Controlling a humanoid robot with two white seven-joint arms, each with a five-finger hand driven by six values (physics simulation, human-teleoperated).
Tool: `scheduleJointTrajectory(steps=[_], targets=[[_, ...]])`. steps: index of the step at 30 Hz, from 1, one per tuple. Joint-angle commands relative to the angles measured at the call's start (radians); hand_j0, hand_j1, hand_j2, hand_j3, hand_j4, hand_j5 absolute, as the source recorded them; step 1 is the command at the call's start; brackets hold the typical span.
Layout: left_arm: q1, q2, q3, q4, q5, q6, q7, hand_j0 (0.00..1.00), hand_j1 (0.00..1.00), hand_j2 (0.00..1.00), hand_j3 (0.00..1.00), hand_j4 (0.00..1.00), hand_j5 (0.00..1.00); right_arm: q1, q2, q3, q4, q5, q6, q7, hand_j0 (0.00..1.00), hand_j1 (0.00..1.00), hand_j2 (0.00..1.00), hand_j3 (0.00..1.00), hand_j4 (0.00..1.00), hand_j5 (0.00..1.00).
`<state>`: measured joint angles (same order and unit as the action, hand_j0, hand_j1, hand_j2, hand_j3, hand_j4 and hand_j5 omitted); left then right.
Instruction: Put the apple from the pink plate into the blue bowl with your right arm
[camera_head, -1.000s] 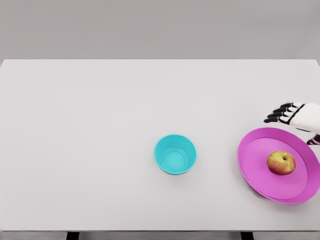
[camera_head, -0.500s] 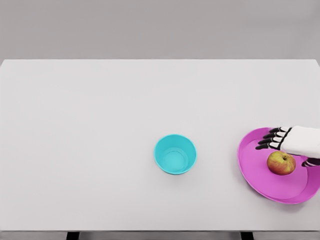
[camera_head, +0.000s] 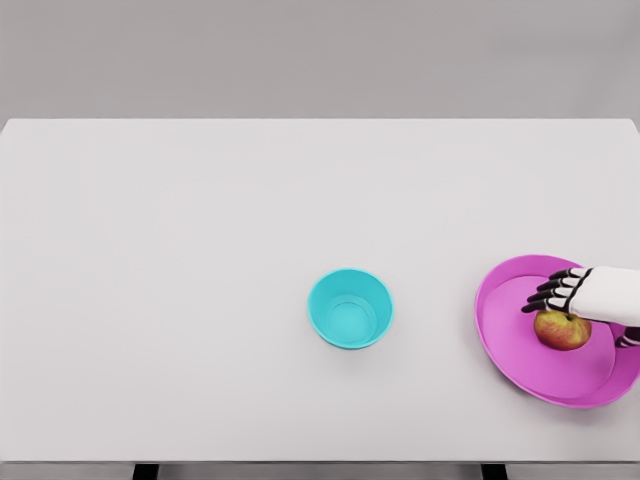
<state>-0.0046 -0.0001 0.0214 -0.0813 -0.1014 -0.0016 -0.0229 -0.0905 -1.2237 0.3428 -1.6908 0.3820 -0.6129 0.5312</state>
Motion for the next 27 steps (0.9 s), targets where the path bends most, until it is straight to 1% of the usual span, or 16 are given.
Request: scheduleJointTrajectory(steps=[1, 12, 14, 18, 19, 21, 23, 25, 26, 27], targets=[[0.0, 0.0, 0.0, 0.0, 0.0, 0.0, 0.0, 1.0, 1.0, 1.0, 1.0, 1.0, 1.0, 0.0, 0.001, 0.004, -0.006, -0.005, 0.002, 0.0, 1.0, 1.0, 1.0, 1.0, 1.0, 1.0], [0.0, 0.0, 0.0, 0.0, 0.0, 0.0, 0.0, 1.0, 1.0, 1.0, 1.0, 1.0, 1.0, -0.002, 0.03, 0.005, -0.007, -0.005, 0.002, 0.0, 1.0, 1.0, 1.0, 1.0, 1.0, 1.0], [0.0, 0.0, 0.0, 0.0, 0.0, 0.0, 0.0, 1.0, 1.0, 1.0, 1.0, 1.0, 1.0, -0.003, 0.044, 0.005, -0.007, -0.005, 0.002, 0.0, 1.0, 1.0, 1.0, 1.0, 1.0, 1.0], [0.0, 0.0, 0.0, 0.0, 0.0, 0.0, 0.0, 1.0, 1.0, 1.0, 1.0, 1.0, 1.0, -0.003, 0.046, 0.005, -0.009, -0.005, 0.002, 0.0, 1.0, 1.0, 1.0, 1.0, 1.0, 1.0], [0.0, 0.0, 0.0, 0.0, 0.0, 0.0, 0.0, 1.0, 1.0, 1.0, 1.0, 1.0, 1.0, -0.003, 0.046, 0.005, -0.009, -0.005, 0.002, 0.0, 0.98, 0.98, 0.98, 0.98, 0.98, 0.98], [0.0, 0.0, 0.0, 0.0, 0.0, 0.0, 0.0, 1.0, 1.0, 1.0, 1.0, 1.0, 1.0, -0.003, 0.046, 0.007, -0.009, -0.005, 0.002, 0.0, 0.73, 0.73, 0.73, 0.73, 0.73, 0.73], [0.002, 0.0, 0.0, 0.0, 0.0, 0.0, 0.0, 1.0, 1.0, 1.0, 1.0, 1.0, 1.0, -0.003, 0.046, 0.008, -0.007, -0.005, 0.002, 0.001, 0.62, 0.62, 0.62, 0.62, 0.62, 0.62], [0.0, 0.0, 0.0, 0.0, 0.0, 0.0, 0.0, 1.0, 1.0, 1.0, 1.0, 1.0, 1.0, -0.003, 0.052, 0.019, -0.007, -0.003, 0.002, 0.001, 0.62, 0.62, 0.62, 0.62, 0.62, 0.62], [0.0, 0.0, 0.0, 0.0, 0.0, 0.0, 0.0, 1.0, 1.0, 1.0, 1.0, 1.0, 1.0, -0.003, 0.052, 0.019, -0.007, -0.003, 0.002, 0.001, 0.59, 0.59, 0.59, 0.59, 0.59, 0.59], [0.0, 0.0, 0.0, 0.0, 0.0, 0.0, 0.0, 1.0, 1.0, 1.0, 1.0, 1.0, 1.0, -0.003, 0.052, 0.019, -0.007, -0.003, 0.002, 0.001, 0.51, 0.51, 0.51, 0.51, 0.51, 0.51]])
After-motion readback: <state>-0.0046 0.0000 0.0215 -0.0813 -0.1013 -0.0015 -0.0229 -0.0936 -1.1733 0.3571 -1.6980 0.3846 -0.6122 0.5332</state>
